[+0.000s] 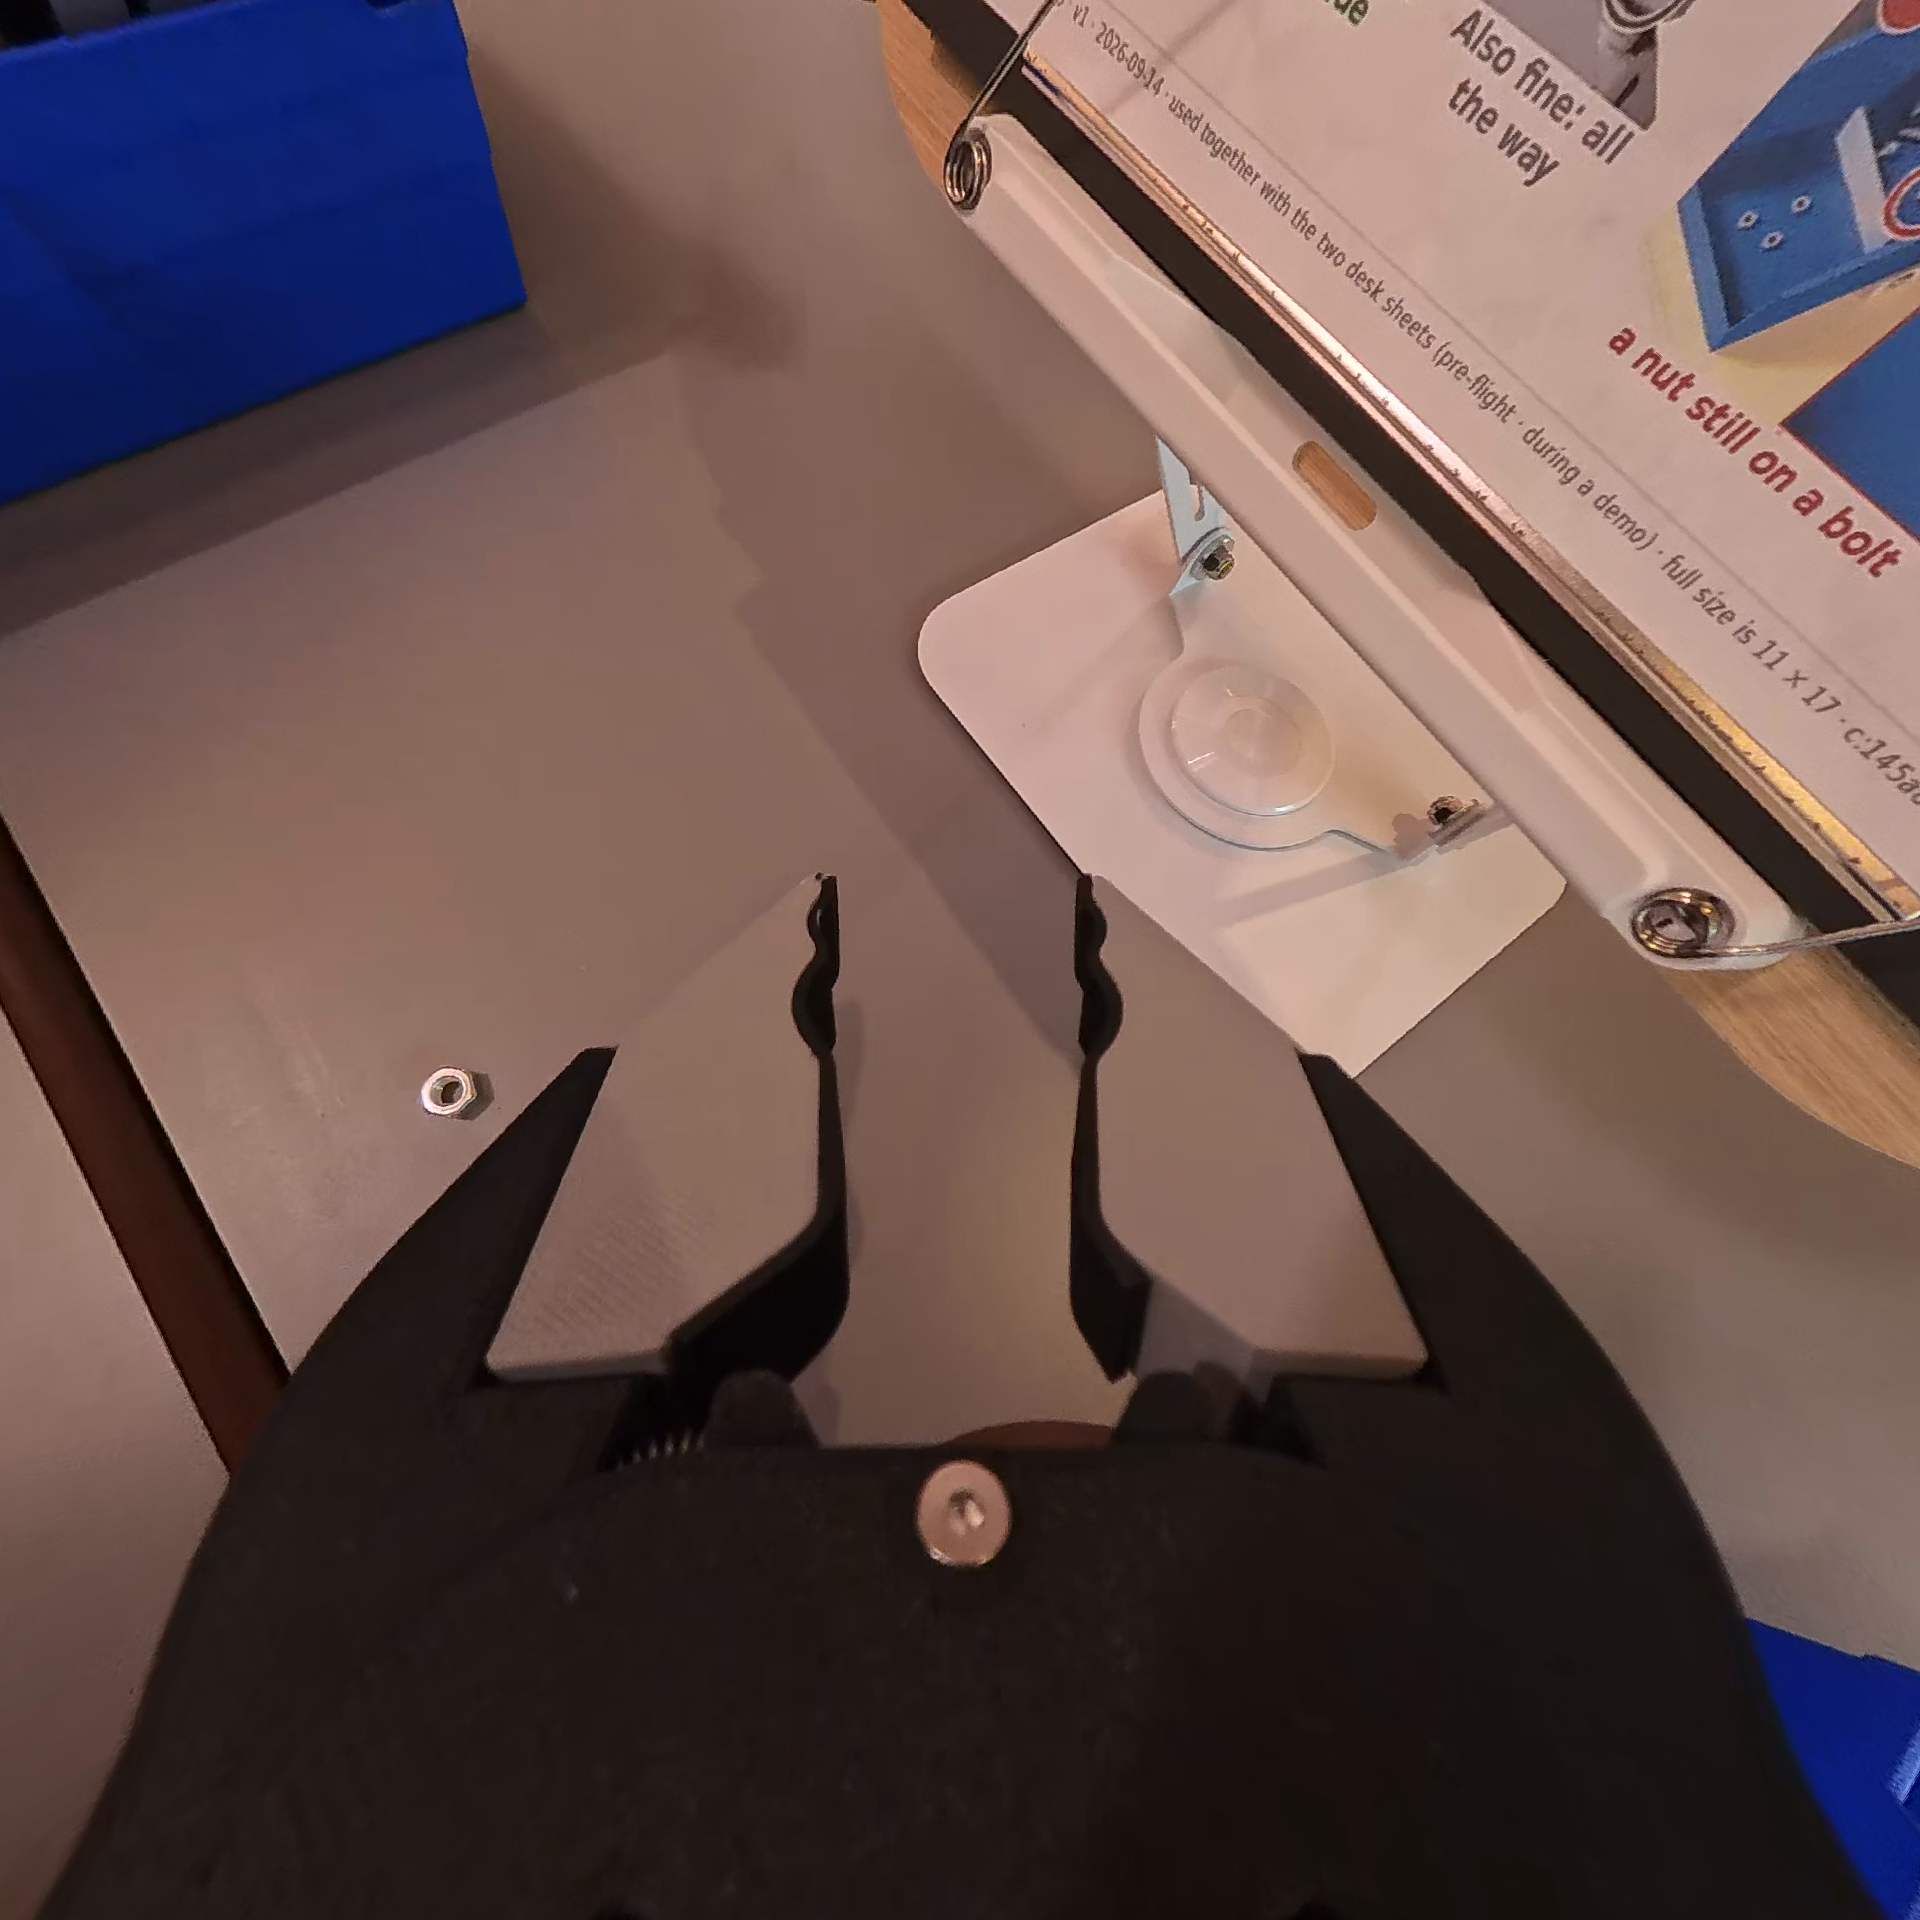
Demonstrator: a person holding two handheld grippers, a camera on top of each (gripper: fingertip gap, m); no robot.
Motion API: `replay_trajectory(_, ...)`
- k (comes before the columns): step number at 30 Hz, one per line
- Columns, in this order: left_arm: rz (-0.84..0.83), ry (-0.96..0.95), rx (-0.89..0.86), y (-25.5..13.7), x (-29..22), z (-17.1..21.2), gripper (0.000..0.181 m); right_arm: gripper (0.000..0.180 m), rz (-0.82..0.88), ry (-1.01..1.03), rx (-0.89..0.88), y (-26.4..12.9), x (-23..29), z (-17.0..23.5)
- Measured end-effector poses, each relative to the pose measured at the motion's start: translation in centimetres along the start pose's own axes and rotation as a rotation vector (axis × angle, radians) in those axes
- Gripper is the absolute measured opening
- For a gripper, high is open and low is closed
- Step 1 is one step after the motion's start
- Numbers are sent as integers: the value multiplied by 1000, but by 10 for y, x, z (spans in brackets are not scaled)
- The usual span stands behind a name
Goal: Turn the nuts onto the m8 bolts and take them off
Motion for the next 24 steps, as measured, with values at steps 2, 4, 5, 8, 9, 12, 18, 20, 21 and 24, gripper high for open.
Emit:
replay_trajectory(2, 38, 41, -103, -1, -12, -17, 0, 43, -3, 1, -3, -1, 1, -1)
replay_trajectory(4, 31, 153, -148, 3, -22, -22, 0, 43, 0, -4, -6, -2, 1, -2)
replay_trajectory(5, 27, 141, -158, 3, -21, -24, 0, 42, 1, -5, -9, -2, 1, -2)
replay_trajectory(8, -250, 38, -293, -12, 17, -38, 0, 42, -1, -3, -8, -2, 2, -2)
replay_trajectory(9, -402, -15, -324, -21, 38, -39, 0, 43, -1, -5, -7, -2, 2, -2)
replay_trajectory(12, -276, -76, -345, -15, 31, -36, 0, 42, 4, -9, -4, -2, 2, -2)
replay_trajectory(18, -124, 20, -28, 3, 7, 17, 0, 42, -3, -4, 4, 0, 1, 0)
replay_trajectory(20, -98, -5, 75, 6, 8, 38, 0, 42, -3, -6, 11, 2, 1, 2)
replay_trajectory(21, -112, -34, 116, 6, 14, 45, 0, 42, -3, -7, 14, 3, 1, 2)
replay_trajectory(24, -192, -115, 235, 3, 34, 64, 0, 42, -3, -8, 17, 4, 2, 3)
Point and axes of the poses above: each gripper's, where its closed fingertips meet, y out along the fingers, z out of its underside, x = y × z across the jaws, the point moved 3 cm from there along -y, back along the fingers, and after that the axes turned 3 degrees about x, right-handed, at the moved point
